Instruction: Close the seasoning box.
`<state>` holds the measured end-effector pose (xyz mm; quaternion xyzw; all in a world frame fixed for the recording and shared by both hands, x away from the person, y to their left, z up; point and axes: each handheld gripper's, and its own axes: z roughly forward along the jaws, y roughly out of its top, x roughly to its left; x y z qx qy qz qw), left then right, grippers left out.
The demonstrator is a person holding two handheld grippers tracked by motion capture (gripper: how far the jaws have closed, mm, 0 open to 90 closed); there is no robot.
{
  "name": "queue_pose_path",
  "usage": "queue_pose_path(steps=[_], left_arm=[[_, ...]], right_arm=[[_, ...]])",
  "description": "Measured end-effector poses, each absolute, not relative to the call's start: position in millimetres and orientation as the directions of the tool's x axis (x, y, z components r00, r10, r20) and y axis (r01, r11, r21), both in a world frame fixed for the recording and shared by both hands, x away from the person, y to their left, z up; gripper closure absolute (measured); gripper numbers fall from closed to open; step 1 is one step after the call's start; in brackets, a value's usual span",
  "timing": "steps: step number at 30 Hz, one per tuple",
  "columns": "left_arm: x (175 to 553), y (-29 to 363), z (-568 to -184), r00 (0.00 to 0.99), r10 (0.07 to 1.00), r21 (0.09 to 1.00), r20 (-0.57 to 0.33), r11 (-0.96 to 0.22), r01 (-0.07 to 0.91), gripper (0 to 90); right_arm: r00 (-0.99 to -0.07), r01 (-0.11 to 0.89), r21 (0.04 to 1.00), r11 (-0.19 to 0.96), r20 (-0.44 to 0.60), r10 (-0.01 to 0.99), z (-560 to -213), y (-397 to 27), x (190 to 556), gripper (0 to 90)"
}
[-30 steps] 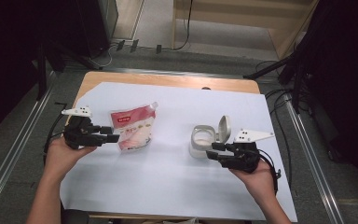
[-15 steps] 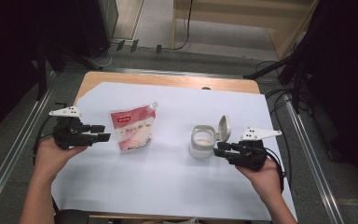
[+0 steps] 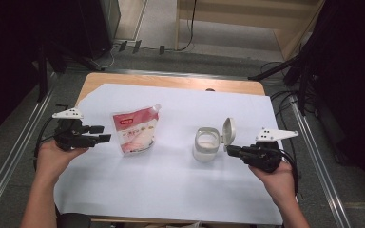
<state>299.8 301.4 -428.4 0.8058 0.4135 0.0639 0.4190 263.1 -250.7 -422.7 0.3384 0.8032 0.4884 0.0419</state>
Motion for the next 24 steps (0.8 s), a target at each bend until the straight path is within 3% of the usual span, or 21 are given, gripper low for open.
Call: queue_pose_path(steps=[24], left_arm=[[304.6, 289.1, -434.2, 0.662, 0.716, 0.725, -0.221, -0.334, 0.603, 43.8]], right_arm=[[-0.658, 0.556, 0.807, 0.200, 0.280, 0.699, -430.6, -273.2, 286.1, 87.8]])
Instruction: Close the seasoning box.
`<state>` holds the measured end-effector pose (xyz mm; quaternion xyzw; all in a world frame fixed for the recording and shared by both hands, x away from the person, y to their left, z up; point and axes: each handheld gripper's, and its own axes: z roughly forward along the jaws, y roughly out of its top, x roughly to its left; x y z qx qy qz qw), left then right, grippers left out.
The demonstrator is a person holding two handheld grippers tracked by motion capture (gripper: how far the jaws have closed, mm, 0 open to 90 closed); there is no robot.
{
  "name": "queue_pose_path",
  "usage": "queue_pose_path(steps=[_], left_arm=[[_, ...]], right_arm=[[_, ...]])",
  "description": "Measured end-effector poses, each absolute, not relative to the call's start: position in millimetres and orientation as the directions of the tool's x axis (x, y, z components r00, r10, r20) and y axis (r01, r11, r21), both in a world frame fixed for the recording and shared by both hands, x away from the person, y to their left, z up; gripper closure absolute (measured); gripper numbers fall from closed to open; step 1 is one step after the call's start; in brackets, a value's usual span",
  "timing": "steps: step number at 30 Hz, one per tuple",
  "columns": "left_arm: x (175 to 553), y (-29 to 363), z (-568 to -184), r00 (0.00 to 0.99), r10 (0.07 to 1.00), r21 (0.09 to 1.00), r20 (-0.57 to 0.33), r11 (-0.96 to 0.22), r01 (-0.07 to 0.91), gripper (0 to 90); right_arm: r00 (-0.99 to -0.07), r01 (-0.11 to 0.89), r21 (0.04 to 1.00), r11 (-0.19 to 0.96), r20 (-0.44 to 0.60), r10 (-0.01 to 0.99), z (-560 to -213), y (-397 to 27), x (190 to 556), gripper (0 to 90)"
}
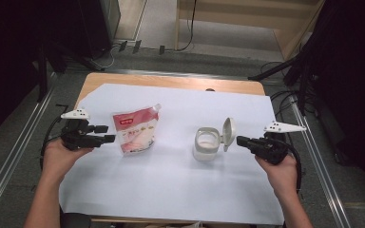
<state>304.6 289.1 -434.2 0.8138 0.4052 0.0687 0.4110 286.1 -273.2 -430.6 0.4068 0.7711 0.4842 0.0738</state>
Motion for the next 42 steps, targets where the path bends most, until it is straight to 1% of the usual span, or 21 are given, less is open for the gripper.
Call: queue_pose_path(steps=[5, 14, 23, 29, 36, 39, 41, 42], left_arm=[[304.7, 288.4, -434.1, 0.668, 0.713, 0.731, -0.215, -0.336, 0.594, 43.8], [304.9, 287.7, -435.2, 0.666, 0.715, 0.724, -0.212, -0.343, 0.598, 43.8], [305.5, 287.8, -436.0, 0.674, 0.708, 0.719, -0.209, -0.356, 0.597, 43.7], [305.2, 287.6, -436.5, 0.663, 0.716, 0.721, -0.218, -0.340, 0.604, 43.4], [305.2, 287.2, -436.7, 0.665, 0.716, 0.718, -0.214, -0.347, 0.604, 43.3], [305.0, 286.9, -436.9, 0.663, 0.718, 0.718, -0.213, -0.345, 0.604, 43.2], [305.3, 287.1, -436.9, 0.664, 0.717, 0.717, -0.212, -0.347, 0.604, 43.1], [305.2, 287.0, -436.9, 0.664, 0.717, 0.718, -0.211, -0.348, 0.603, 43.0]], right_arm=[[-0.653, 0.555, 0.805, 0.210, 0.266, 0.709, -434.4, -267.5, 291.8, 87.7], [-0.640, 0.551, 0.818, 0.165, 0.287, 0.713, -435.3, -258.3, 298.7, 87.7], [-0.665, 0.528, 0.829, 0.186, 0.266, 0.698, -431.7, -247.7, 295.6, 87.8], [-0.684, 0.515, 0.832, 0.203, 0.256, 0.683, -429.2, -241.4, 293.3, 87.7], [-0.698, 0.495, 0.842, 0.214, 0.238, 0.676, -422.8, -237.9, 288.5, 79.0], [-0.703, 0.491, 0.842, 0.222, 0.233, 0.672, -423.4, -238.6, 288.8, 73.7], [-0.706, 0.488, 0.841, 0.235, 0.222, 0.673, -424.4, -239.9, 289.4, 67.9], [-0.705, 0.490, 0.839, 0.238, 0.220, 0.674, -424.9, -240.9, 289.9, 66.5]])
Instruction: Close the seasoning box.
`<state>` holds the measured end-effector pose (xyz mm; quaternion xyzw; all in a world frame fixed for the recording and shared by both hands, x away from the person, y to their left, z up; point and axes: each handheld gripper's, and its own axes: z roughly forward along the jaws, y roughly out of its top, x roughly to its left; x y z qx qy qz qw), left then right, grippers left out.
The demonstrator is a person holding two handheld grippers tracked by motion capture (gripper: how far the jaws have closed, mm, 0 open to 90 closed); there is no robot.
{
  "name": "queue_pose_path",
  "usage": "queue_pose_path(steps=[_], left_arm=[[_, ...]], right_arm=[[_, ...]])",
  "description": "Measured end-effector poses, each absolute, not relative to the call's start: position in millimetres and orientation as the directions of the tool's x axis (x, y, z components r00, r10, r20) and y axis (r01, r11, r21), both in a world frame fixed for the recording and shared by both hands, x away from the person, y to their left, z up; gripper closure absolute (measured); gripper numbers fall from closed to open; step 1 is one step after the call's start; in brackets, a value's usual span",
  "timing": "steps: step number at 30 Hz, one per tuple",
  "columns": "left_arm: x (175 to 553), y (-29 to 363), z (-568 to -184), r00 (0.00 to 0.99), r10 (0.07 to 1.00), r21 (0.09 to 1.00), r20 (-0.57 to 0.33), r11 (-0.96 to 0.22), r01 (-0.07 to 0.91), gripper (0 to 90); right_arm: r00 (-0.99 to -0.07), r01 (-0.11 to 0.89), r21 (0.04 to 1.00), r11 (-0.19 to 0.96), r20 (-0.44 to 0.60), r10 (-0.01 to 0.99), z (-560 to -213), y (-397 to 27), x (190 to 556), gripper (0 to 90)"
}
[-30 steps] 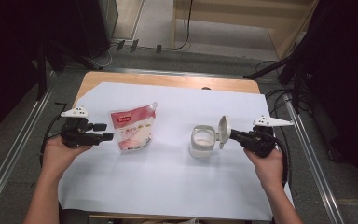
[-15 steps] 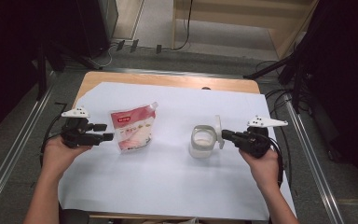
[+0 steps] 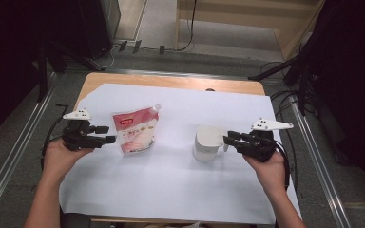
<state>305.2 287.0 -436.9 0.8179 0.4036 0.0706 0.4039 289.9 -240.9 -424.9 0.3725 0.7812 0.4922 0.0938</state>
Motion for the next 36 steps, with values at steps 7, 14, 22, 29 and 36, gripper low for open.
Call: queue_pose_path(steps=[7, 14, 22, 29, 36], left_arm=[[305.3, 287.2, -437.1, 0.665, 0.717, 0.716, -0.209, -0.350, 0.603, 42.4], [305.0, 287.4, -437.1, 0.662, 0.720, 0.721, -0.208, -0.344, 0.601, 42.0], [304.7, 287.4, -436.8, 0.660, 0.722, 0.720, -0.207, -0.344, 0.603, 41.7], [304.5, 288.2, -436.5, 0.663, 0.720, 0.719, -0.204, -0.349, 0.600, 41.6], [304.4, 288.7, -436.7, 0.662, 0.722, 0.721, -0.203, -0.348, 0.600, 41.4]], right_arm=[[-0.689, 0.490, 0.844, 0.220, 0.220, 0.690, -428.5, -251.2, 290.8, 56.4], [-0.672, 0.486, 0.848, 0.210, 0.209, 0.711, -432.9, -265.7, 290.7, 51.9], [-0.638, 0.470, 0.860, 0.199, 0.175, 0.750, -437.0, -284.0, 291.4, 44.5], [-0.622, 0.480, 0.859, 0.181, 0.187, 0.760, -445.5, -296.2, 293.3, 37.9], [-0.591, 0.491, 0.847, 0.203, 0.153, 0.792, -457.6, -299.0, 297.3, 28.7]])
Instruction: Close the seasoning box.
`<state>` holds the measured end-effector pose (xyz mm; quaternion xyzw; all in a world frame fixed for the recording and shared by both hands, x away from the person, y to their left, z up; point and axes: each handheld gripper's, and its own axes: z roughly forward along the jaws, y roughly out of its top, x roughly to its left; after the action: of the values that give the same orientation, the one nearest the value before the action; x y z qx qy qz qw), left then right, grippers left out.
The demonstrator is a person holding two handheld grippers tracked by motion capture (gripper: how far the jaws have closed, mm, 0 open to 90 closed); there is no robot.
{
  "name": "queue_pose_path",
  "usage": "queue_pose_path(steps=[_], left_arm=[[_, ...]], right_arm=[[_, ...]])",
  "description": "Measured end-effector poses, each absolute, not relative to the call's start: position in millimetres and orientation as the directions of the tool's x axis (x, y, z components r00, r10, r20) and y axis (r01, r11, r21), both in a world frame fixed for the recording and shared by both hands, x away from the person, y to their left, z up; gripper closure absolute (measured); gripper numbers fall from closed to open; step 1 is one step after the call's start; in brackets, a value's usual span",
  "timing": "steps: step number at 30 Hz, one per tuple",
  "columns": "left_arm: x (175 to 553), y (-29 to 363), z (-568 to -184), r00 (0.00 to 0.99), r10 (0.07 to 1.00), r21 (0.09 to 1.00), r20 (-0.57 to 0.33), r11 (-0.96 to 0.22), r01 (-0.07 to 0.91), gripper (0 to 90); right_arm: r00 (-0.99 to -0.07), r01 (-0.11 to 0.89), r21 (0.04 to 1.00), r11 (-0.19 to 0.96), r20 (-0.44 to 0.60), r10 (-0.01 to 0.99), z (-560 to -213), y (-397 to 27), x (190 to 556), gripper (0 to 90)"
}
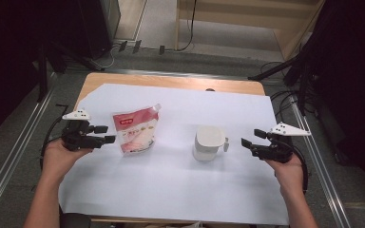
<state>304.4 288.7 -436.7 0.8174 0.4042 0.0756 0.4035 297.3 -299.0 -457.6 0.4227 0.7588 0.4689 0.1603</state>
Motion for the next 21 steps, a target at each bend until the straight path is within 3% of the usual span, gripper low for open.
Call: queue_pose_path(steps=[10, 21], left_arm=[[304.5, 287.7, -437.1, 0.659, 0.724, 0.720, -0.203, -0.346, 0.602, 40.9], [304.8, 287.7, -438.2, 0.658, 0.725, 0.721, -0.202, -0.344, 0.601, 40.2]], right_arm=[[-0.543, 0.531, 0.826, 0.187, 0.163, 0.824, -473.4, -303.0, 305.7, 25.6], [-0.553, 0.537, 0.821, 0.195, 0.168, 0.816, -475.7, -301.9, 306.9, 24.3]])
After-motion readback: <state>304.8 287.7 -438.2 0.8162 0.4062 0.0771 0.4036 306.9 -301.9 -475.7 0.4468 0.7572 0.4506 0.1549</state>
